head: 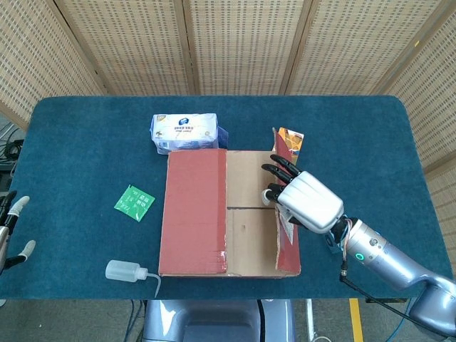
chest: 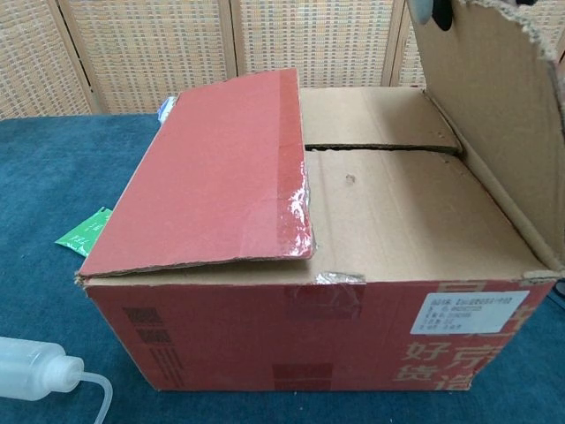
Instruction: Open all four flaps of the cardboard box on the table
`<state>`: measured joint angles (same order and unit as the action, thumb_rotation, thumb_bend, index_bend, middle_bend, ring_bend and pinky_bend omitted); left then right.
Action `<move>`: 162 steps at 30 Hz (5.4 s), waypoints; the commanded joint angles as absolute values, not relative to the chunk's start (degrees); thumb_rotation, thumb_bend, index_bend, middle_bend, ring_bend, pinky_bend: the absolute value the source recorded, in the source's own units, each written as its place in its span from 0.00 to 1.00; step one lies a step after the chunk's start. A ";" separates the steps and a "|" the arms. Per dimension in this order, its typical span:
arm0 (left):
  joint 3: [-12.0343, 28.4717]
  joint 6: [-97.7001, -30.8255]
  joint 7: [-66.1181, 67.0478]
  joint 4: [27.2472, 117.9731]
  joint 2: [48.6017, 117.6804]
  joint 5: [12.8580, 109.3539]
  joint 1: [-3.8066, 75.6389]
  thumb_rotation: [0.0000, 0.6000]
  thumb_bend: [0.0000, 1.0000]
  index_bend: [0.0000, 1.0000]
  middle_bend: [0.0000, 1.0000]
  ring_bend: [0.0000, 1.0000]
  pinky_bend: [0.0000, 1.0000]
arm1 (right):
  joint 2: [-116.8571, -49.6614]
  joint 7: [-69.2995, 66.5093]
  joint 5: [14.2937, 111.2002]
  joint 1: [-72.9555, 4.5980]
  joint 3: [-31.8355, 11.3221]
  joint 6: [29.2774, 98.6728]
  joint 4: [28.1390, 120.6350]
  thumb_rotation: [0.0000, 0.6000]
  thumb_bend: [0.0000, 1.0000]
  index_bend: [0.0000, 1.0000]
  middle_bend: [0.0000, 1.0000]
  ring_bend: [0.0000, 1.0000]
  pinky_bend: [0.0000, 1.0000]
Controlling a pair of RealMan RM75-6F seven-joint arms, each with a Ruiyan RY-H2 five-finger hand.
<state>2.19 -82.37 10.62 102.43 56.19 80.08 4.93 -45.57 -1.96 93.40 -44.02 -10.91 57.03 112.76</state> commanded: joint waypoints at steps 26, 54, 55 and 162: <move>1.98 -83.14 11.48 103.27 55.51 80.73 4.60 1.00 0.33 0.08 0.00 0.00 0.00 | -35.76 -5.69 93.71 -39.63 -11.14 59.19 108.45 1.00 0.88 0.46 0.53 0.14 0.04; 3.00 -74.23 0.35 104.39 44.91 94.24 14.92 1.00 0.40 0.07 0.00 0.00 0.00 | -46.07 -2.46 87.60 -28.40 -7.55 68.84 103.45 1.00 0.78 0.13 0.11 0.00 0.04; 3.37 -72.98 -0.17 104.56 44.25 94.99 16.25 1.00 0.43 0.07 0.00 0.00 0.00 | -46.58 -2.41 87.18 -27.51 -7.20 69.59 103.31 1.00 0.78 0.11 0.10 0.00 0.04; 12.25 -38.60 0.18 110.19 51.65 84.01 61.14 1.00 1.00 0.39 0.43 0.28 0.12 | -52.57 -4.80 84.98 -16.35 -7.11 76.49 97.35 1.00 0.85 0.05 0.04 0.00 0.04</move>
<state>12.22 -38.07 0.54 109.71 52.19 83.55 61.58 -52.59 -4.81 84.99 -16.34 -7.10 76.49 97.34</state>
